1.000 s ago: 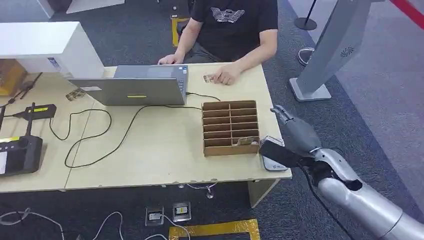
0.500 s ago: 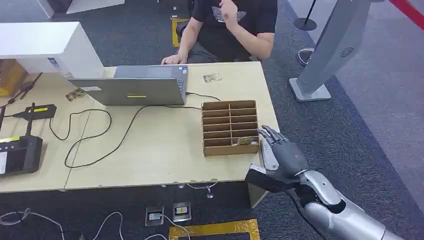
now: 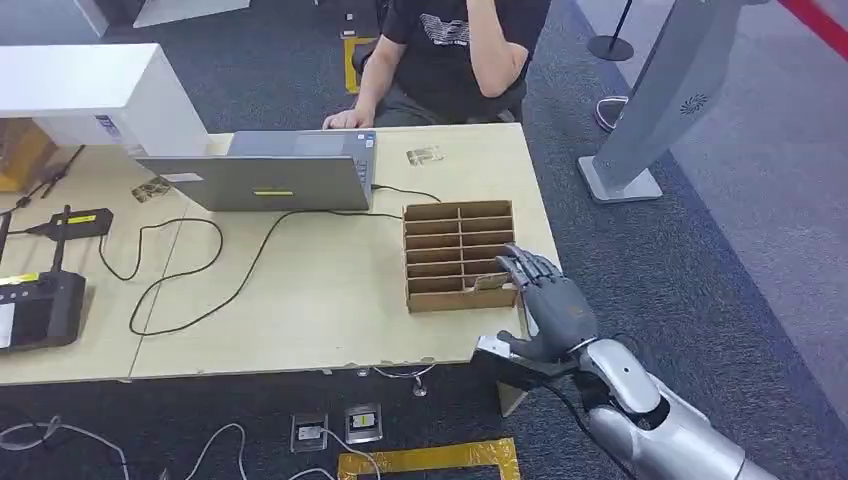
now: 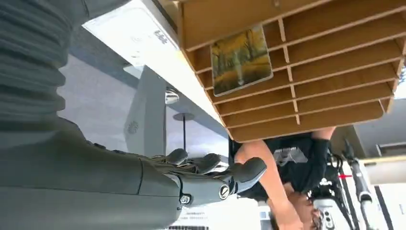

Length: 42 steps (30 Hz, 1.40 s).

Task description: Pass the card to the sensor for recognition and then transmit it.

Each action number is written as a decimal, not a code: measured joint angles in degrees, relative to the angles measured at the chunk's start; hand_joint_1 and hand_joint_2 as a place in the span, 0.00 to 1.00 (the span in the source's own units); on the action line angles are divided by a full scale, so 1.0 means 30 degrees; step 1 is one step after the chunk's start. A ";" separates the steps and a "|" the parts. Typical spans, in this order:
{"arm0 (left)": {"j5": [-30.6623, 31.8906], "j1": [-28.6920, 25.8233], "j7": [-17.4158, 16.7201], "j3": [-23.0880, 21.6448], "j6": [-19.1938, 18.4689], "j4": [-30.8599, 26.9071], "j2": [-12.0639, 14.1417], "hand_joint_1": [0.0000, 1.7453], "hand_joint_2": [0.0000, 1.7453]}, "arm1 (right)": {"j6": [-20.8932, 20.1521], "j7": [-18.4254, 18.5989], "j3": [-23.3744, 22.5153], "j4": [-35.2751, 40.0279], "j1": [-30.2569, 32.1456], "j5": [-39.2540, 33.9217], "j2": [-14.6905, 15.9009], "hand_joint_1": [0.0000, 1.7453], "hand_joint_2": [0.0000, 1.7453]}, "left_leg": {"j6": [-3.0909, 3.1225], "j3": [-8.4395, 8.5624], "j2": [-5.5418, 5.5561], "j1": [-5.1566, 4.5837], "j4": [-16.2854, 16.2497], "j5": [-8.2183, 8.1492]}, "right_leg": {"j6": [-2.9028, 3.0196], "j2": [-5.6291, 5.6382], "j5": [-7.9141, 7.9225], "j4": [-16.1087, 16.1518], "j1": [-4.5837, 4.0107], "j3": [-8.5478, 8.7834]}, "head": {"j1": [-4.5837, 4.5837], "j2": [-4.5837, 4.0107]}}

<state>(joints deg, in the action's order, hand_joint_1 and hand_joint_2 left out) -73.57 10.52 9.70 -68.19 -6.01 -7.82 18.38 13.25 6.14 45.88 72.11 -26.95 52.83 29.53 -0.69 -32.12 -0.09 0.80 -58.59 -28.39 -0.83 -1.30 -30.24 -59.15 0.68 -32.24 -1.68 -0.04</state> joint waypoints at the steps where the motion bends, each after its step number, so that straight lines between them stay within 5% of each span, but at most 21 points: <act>1: 0.0000 0.0000 0.0000 0.0000 0.0000 0.0000 -0.0007 0.00 0.00 | -0.0007 -0.0073 -0.0044 -0.0074 -0.0048 0.0162 -0.0111 0.00 1.00 | 0.0000 0.0001 0.0000 0.0000 0.0000 0.0001 | 0.0000 -0.0001 0.0000 0.0000 0.0000 0.0001 | -0.0015 0.0000; 21: 0.0190 0.0009 -0.0007 0.0000 0.0000 0.0000 -0.0007 0.00 0.00 | -0.2784 0.0495 -0.1122 -0.0824 -0.0685 0.2259 -0.1990 0.00 1.00 | 0.0000 0.0000 0.0000 0.0000 0.0000 0.0001 | 0.0000 0.0000 0.0000 -0.0002 0.0000 0.0003 | -0.0015 0.0000; 42: 0.0444 0.0024 -0.0058 -0.0036 0.0000 0.0000 0.0088 0.00 0.00 | -0.3410 0.0962 -0.1348 -0.0991 -0.0699 0.3352 -0.3331 0.00 1.00 | 0.0000 0.0002 0.0000 0.0000 0.0000 0.0001 | 0.0000 0.0000 0.0000 -0.0002 0.0001 0.0002 | -0.0007 0.0000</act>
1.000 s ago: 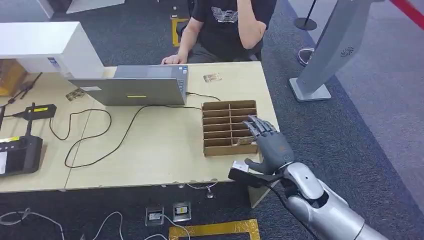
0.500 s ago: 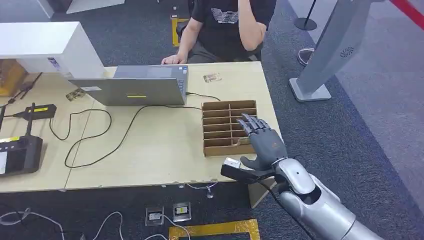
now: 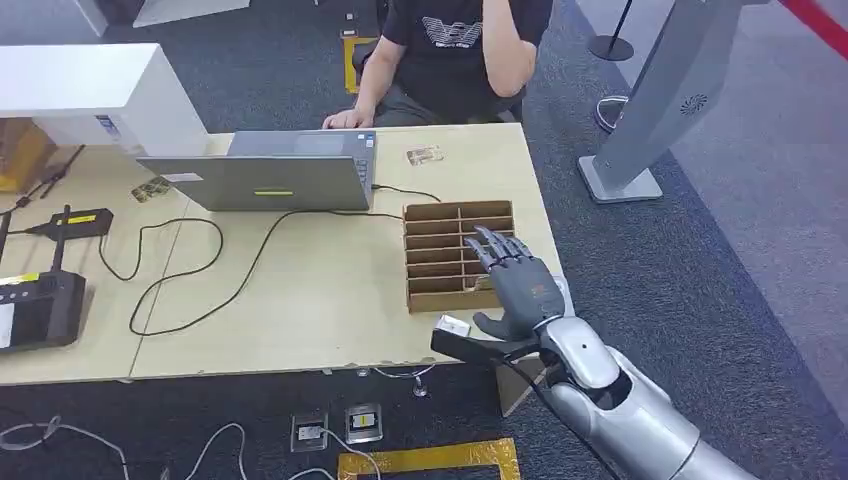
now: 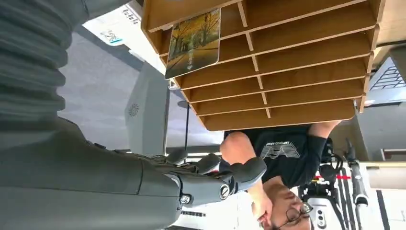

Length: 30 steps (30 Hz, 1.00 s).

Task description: Pass the card to the sensor for recognition and then transmit it.

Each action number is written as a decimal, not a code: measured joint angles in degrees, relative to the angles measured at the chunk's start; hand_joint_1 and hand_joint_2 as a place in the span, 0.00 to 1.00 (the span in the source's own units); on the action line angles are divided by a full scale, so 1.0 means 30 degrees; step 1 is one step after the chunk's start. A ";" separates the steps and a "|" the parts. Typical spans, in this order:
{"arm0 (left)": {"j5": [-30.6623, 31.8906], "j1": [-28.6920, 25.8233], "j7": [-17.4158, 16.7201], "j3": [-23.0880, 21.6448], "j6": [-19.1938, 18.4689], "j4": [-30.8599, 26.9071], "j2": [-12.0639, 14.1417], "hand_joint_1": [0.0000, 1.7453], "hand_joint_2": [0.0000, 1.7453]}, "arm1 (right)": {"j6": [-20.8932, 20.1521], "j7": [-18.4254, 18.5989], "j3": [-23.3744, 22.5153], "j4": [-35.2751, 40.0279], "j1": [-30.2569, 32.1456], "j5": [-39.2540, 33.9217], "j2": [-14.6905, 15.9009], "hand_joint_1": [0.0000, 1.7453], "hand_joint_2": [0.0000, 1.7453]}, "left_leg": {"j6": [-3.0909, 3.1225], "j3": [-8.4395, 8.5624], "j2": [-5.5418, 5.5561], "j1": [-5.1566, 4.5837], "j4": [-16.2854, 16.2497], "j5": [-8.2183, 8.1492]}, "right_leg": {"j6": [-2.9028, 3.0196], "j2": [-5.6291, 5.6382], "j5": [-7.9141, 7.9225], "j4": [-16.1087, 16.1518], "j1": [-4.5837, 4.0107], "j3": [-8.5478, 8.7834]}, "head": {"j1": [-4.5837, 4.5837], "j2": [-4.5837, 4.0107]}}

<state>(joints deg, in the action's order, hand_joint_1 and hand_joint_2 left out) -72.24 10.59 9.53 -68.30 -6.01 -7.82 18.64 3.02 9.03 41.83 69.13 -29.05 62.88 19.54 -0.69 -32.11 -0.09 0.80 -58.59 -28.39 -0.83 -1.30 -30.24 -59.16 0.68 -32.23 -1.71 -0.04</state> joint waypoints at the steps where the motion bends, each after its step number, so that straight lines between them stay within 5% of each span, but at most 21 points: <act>1: 0.0007 0.0004 0.0000 0.0000 0.0000 0.0000 0.0000 0.00 0.00 | 0.0022 0.0000 0.0000 -0.0066 0.0000 0.0109 -0.0095 0.00 1.00 | 0.0000 -0.0001 0.0000 0.0000 0.0000 0.0000 | 0.0000 0.0001 0.0000 0.0000 0.0000 -0.0001 | -0.0007 0.0000; 13: 0.0044 0.0031 0.0000 -0.0007 0.0000 0.0000 0.0000 0.00 0.00 | 0.1384 -0.0423 0.0007 -0.1939 -0.0114 0.0867 -0.1275 0.00 1.00 | 0.0000 0.0000 0.0000 0.0000 0.0001 0.0000 | 0.0000 0.0000 0.0000 -0.0002 0.0000 0.0000 | 0.0000 0.0000; 30: 0.0066 0.0032 0.0000 -0.0007 0.0000 0.0000 0.0000 0.00 0.00 | 0.1552 -0.0262 -0.0073 -0.3555 -0.0291 0.1238 -0.1989 0.00 1.00 | 0.0000 0.0000 -0.0001 0.0000 0.0000 0.0000 | 0.0000 0.0001 0.0000 0.0000 0.0000 -0.0003 | -0.0007 0.0000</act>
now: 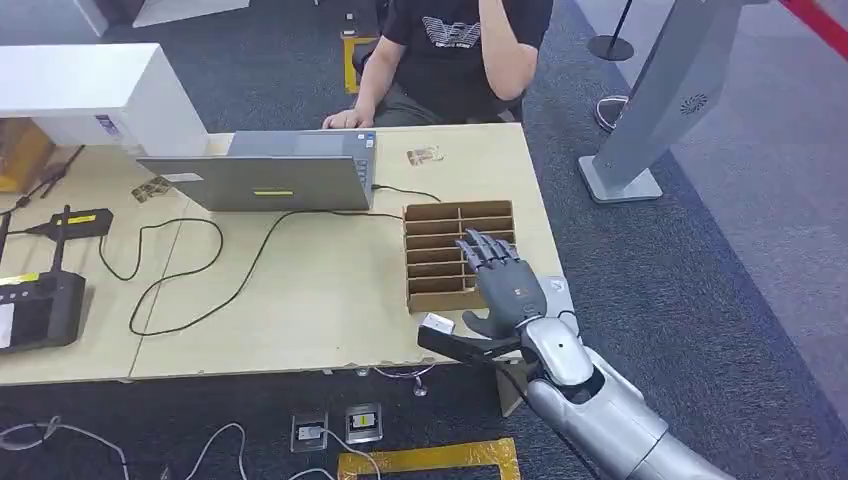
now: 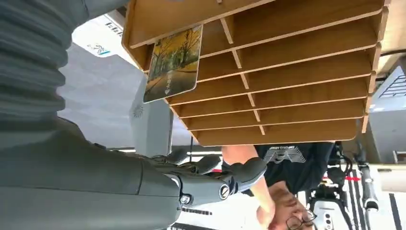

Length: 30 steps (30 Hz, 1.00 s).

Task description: Pass the card to the sensor for recognition and then transmit it.

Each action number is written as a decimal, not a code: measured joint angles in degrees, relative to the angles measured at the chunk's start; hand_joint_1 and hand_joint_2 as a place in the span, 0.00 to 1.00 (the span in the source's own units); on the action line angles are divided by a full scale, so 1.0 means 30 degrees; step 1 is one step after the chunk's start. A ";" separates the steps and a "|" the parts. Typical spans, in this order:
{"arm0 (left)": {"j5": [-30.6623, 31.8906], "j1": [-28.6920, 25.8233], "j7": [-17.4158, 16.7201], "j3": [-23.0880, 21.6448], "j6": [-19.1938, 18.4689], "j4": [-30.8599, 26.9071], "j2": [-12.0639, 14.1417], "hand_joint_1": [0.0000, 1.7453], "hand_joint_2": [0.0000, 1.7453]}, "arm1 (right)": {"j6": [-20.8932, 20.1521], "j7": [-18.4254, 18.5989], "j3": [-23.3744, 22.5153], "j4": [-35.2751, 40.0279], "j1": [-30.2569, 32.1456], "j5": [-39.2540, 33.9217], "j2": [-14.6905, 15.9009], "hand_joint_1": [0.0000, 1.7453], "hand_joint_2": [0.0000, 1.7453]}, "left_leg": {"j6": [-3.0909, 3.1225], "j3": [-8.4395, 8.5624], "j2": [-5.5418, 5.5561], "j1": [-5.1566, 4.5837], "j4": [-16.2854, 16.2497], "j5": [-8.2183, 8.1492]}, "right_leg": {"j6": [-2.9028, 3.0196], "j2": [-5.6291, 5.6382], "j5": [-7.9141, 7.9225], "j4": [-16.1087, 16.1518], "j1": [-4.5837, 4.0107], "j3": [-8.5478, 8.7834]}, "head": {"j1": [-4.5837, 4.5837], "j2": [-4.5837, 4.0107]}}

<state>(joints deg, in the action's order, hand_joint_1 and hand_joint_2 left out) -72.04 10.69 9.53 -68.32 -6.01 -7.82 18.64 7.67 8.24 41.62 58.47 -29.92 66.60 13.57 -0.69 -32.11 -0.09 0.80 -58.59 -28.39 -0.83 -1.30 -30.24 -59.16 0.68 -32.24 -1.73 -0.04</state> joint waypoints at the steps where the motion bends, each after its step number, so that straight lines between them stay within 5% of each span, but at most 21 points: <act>1: 0.0000 0.0000 0.0000 0.0000 0.0000 0.0000 0.0000 0.00 0.00 | -0.0029 0.0036 -0.0043 -0.0036 -0.0001 0.0000 0.0000 0.00 1.00 | 0.0000 -0.0001 0.0000 0.0000 0.0000 0.0000 | 0.0000 0.0000 0.0000 0.0000 0.0000 0.0001 | 0.0007 0.0000; 30: -0.0117 0.0000 -0.0138 0.0000 0.0000 0.0000 0.0000 0.00 0.00 | -0.0743 0.0146 -0.0517 -0.0823 0.0192 -0.0030 0.0015 0.00 1.00 | -0.0001 0.0001 -0.0002 0.0000 0.0000 0.0000 | 0.0000 0.0003 0.0000 0.0001 0.0000 -0.0002 | 0.0000 0.0000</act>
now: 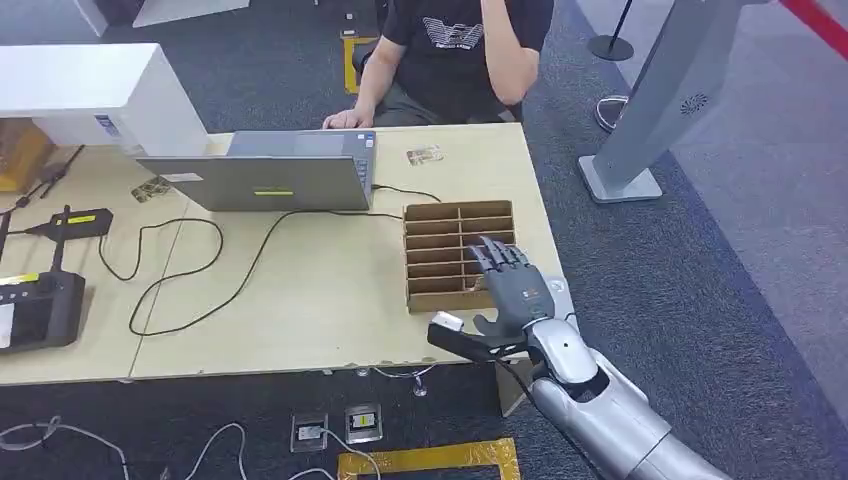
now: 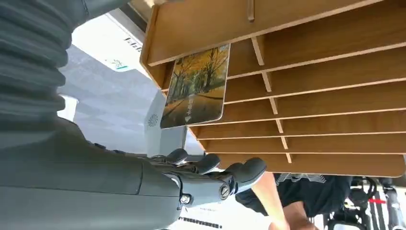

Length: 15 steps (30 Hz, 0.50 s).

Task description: Pass the card to the sensor for recognition and then transmit it.

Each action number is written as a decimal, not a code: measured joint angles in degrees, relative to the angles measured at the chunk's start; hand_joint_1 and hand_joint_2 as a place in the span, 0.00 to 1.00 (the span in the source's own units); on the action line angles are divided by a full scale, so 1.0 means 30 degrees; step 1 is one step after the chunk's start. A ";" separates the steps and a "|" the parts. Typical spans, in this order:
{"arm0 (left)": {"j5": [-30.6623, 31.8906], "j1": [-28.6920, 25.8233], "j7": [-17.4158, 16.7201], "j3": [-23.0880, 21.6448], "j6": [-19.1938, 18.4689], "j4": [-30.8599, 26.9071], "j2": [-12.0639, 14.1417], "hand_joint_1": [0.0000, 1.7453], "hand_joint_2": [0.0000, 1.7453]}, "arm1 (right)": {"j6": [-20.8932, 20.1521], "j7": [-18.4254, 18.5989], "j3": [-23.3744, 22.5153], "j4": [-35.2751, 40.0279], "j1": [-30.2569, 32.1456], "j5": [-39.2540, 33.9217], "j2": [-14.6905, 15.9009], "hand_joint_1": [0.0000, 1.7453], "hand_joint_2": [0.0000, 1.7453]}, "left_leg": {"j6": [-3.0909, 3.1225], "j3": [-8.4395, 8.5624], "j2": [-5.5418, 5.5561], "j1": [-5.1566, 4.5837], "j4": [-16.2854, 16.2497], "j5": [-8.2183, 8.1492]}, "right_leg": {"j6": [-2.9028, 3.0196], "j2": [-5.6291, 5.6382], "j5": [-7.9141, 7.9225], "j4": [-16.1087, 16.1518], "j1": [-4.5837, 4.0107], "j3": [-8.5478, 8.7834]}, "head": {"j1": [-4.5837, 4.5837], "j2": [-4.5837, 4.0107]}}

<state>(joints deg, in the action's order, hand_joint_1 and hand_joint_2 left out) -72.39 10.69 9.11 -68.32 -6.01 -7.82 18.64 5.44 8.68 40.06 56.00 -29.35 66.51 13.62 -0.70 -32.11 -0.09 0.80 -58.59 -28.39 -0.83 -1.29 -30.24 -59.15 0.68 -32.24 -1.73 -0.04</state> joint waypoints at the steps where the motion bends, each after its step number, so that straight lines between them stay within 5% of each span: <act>1: 0.0007 0.0000 -0.0007 0.0000 0.0000 0.0000 0.0000 0.00 0.00 | -0.0066 0.0037 0.0000 0.0000 0.0000 0.0008 0.0000 0.00 1.00 | 0.0000 0.0001 0.0000 0.0000 0.0000 0.0000 | 0.0000 0.0000 0.0000 -0.0001 0.0000 -0.0001 | 0.0007 0.0000; 15: 0.0066 0.0001 -0.0007 -0.0044 0.0000 0.0000 0.0007 0.00 0.00 | -0.0401 0.0335 -0.0488 0.0000 0.0150 0.0073 0.0014 0.00 1.00 | 0.0000 0.0005 -0.0003 0.0000 -0.0001 0.0000 | 0.0000 0.0003 0.0000 0.0001 0.0000 -0.0001 | 0.0007 0.0000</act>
<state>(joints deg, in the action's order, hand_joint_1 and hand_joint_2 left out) -72.19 10.69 9.09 -68.46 -6.01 -7.82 18.67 4.24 9.68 38.60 56.00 -28.89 66.73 13.66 -0.70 -32.10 -0.10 0.80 -58.59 -28.39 -0.83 -1.28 -30.24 -59.15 0.68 -32.24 -1.70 -0.04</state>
